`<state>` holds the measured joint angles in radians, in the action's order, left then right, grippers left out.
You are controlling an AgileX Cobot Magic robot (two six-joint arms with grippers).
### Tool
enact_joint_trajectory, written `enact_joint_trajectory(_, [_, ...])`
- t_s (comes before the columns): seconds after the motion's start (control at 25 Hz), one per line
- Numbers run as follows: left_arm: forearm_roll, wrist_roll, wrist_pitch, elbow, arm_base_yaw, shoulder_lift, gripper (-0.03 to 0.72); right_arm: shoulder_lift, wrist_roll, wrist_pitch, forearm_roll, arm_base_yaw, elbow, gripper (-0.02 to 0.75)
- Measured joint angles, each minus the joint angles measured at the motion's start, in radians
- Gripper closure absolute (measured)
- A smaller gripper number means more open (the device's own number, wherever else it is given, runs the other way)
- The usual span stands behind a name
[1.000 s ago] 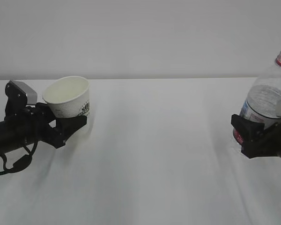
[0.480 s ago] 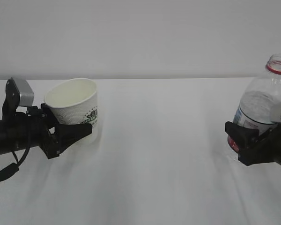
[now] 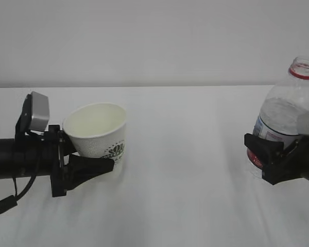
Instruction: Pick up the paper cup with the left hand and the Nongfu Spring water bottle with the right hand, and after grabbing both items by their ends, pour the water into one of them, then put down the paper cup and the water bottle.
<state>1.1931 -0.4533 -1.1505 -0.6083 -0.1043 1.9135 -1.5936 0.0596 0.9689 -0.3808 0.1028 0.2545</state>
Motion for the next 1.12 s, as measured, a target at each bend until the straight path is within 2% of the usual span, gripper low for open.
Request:
enact_joint_trajectory(0.44, [0.01, 0.0, 0.0, 0.0, -0.138, 0.0, 0.181, 0.061, 0.042, -0.126, -0.091, 0.004, 0.032, 0.244])
enact_joint_trajectory(0.64, [-0.001, 0.0, 0.0, 0.0, -0.207, 0.0, 0.181, 0.076, 0.048, -0.173, -0.122, 0.041, 0.073, 0.244])
enact_joint_trajectory(0.92, [-0.013, 0.0, 0.0, 0.0, -0.255, 0.0, 0.181, 0.076, 0.05, -0.218, -0.154, 0.094, 0.118, 0.244])
enact_joint_trajectory(1.12, [-0.013, 0.0, 0.0, 0.0, -0.28, 0.0, 0.181, 0.076, 0.055, -0.247, -0.192, 0.099, 0.152, 0.244])
